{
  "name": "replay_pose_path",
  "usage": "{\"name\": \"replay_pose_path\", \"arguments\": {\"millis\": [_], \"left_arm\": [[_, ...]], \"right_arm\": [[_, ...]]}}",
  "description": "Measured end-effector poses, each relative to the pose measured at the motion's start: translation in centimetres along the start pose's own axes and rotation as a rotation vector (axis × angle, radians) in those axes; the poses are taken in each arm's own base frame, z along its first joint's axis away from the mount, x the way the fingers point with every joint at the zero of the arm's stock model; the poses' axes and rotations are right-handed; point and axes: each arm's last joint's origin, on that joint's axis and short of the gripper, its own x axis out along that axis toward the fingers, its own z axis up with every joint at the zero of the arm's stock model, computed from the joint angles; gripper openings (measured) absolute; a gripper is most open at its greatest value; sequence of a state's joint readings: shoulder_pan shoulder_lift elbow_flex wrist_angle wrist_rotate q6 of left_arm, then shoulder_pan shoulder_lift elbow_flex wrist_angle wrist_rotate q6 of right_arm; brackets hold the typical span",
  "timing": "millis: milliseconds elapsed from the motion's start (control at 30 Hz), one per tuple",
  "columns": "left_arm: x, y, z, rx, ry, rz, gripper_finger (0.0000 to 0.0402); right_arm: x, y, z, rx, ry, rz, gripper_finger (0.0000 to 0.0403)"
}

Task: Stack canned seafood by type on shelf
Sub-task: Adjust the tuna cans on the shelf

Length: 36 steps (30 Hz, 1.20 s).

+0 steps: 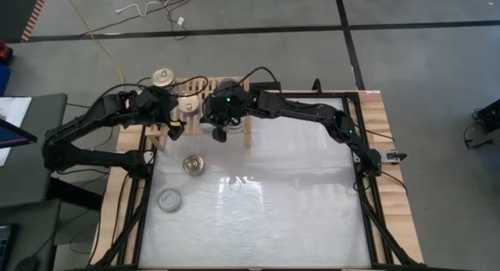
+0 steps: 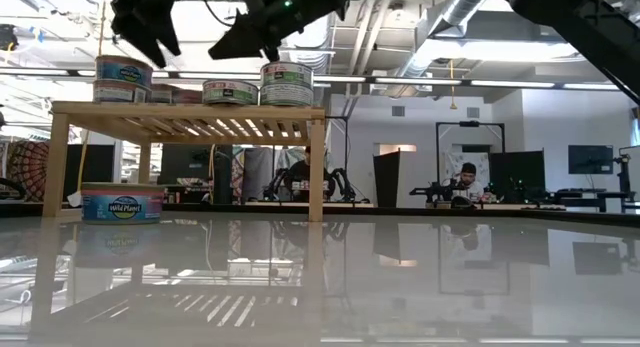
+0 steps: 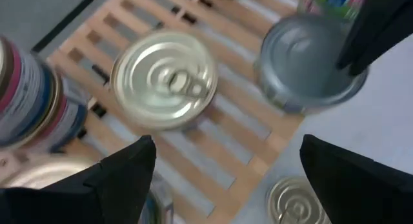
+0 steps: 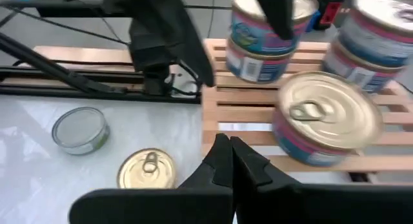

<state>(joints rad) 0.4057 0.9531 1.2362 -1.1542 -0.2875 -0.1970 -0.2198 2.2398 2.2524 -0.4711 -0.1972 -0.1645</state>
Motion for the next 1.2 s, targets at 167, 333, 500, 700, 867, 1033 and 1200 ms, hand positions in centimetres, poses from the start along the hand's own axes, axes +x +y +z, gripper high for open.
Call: {"name": "replay_pose_path", "arguments": {"millis": [167, 333, 500, 700, 867, 1033, 1200], "left_arm": [[-0.2, -0.2, 0.9, -0.014, -0.104, -0.028, 0.0367], [-1.0, -0.1, 1.6, -0.049, -0.221, -0.057, 0.0367], [-4.0, 0.8, 1.2, -0.066, -0.333, -0.118, 0.0367], [-7.4, 2.2, -1.9, -0.092, -0.48, -0.239, 0.0367], [-7.0, 2.4, -5.2, -0.129, -0.607, -0.374, 0.0367], [-3.8, 1.4, -7.4, -0.067, -0.706, -0.509, 0.0367], [-1.8, 1.2, -9.3, -0.051, -0.689, -0.504, 0.0367]], "right_arm": [[-2.5, -1.3, 1.4, 0.022, 0.016, -0.042, 0.0016], [-5.8, -2.6, 2.7, 0.089, 0.038, -0.076, 0.0022], [-8.5, -3.5, 2.8, 0.228, 0.095, -0.103, 0.0028], [-9.1, -3.2, 2.7, 0.26, 0.137, -0.104, 0.002], [-8.8, -2.3, 3.3, 0.253, 0.089, -0.089, 0.0022], [-8.6, -2.3, 4.5, 0.283, -0.033, -0.082, 0.0017], [-8.6, -2.3, 4.8, 0.313, -0.067, -0.059, 0.0016]]}}
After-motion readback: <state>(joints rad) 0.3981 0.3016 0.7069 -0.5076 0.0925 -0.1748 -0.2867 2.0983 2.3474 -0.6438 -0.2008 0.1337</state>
